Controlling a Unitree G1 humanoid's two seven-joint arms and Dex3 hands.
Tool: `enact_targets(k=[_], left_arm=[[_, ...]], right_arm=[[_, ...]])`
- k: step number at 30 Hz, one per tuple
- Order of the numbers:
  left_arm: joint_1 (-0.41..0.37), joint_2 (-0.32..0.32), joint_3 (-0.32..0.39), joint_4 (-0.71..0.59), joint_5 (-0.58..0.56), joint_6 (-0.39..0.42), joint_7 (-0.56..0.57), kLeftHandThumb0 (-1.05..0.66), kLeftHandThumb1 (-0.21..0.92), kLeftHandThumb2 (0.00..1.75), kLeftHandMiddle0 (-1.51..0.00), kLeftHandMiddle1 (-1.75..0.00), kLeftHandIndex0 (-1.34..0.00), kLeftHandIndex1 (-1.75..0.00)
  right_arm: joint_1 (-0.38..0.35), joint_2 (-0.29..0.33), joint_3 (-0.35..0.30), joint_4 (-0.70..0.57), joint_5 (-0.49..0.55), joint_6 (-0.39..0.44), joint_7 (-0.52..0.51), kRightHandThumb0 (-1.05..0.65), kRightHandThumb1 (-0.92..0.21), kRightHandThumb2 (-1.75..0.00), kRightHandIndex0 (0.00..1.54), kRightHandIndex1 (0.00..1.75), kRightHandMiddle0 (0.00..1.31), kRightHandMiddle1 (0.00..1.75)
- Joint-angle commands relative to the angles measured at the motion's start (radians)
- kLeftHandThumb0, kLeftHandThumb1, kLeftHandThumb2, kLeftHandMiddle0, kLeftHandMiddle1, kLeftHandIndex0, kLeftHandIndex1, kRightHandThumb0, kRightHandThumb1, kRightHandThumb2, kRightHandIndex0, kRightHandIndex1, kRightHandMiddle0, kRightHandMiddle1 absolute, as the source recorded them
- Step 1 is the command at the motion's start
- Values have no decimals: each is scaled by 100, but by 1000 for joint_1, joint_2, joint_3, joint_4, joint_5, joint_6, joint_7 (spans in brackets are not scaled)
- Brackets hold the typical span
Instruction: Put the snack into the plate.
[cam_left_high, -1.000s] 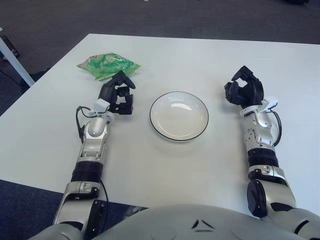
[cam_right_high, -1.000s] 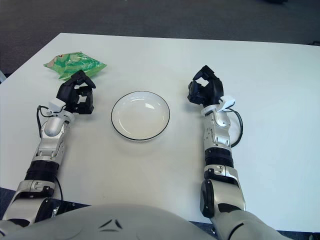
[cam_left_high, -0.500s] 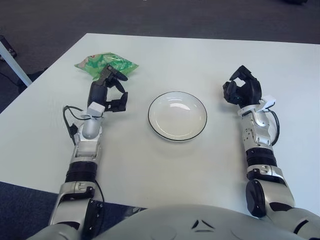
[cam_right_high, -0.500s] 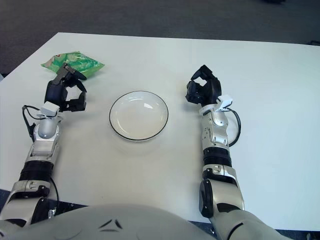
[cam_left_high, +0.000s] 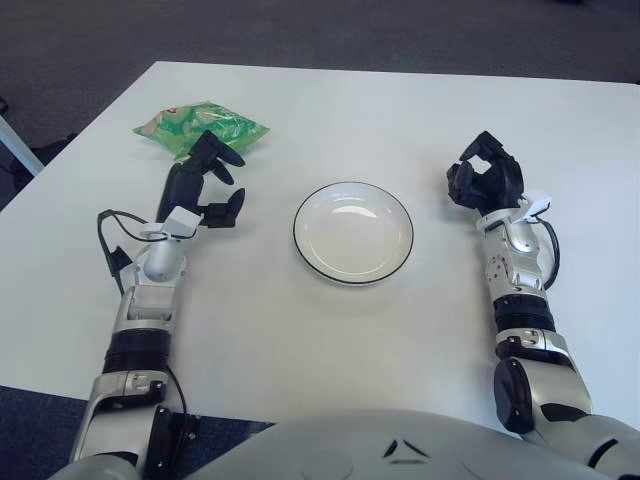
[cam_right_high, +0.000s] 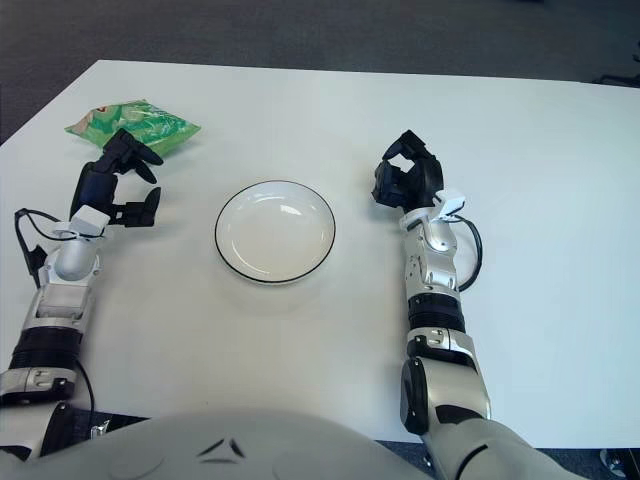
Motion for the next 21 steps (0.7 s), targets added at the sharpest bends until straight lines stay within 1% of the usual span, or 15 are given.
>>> enact_targets(k=[1,3,4,8,9,11,12,15,17,21], left_arm=[[-31,59,21,-21,45,16,16,-1,41,122,-56,-172,-31,-175],[-52,85,24,-25,72,29,22,-1,43,118,-54,-169,-32,-175],[-70,106,24,-29,104,36,31,-1,44,116,-53,-168,-32,-175],[-106,154,21,-34,183,52,60,-1,54,100,-42,-159,-37,-175],[-111,162,20,-35,194,56,66,-1,58,95,-39,-157,-36,-175],[-139,220,22,-23,238,68,71,-1,63,89,-36,-156,-34,-175],[-147,235,22,-20,249,71,73,-1,67,82,-34,-156,-31,-175],[-165,277,17,3,277,78,78,-1,75,72,-30,-155,-26,-175],[-170,294,13,14,285,79,83,-1,78,68,-29,-155,-24,-175],[-172,304,3,21,282,78,94,-1,81,63,-28,-155,-22,-175]], right_arm=[[75,30,1,50,0,10,-3,-49,-31,-133,128,175,62,175],[74,30,2,53,0,9,-3,-49,-31,-133,129,175,62,175],[73,31,2,55,0,8,-2,-49,-31,-133,129,175,62,175],[70,33,3,63,1,5,0,-49,-31,-132,129,175,62,175],[69,33,4,64,1,5,0,-49,-31,-132,129,175,62,175],[70,34,6,64,-1,4,-1,-49,-31,-132,129,175,62,175],[70,35,6,65,-1,4,-1,-49,-31,-132,129,175,62,175],[71,37,8,63,-2,7,-4,-49,-31,-132,129,175,62,175],[72,38,9,60,-1,11,-6,-49,-31,-132,129,175,62,175],[73,40,11,57,2,18,-7,-49,-30,-133,129,175,63,175]])
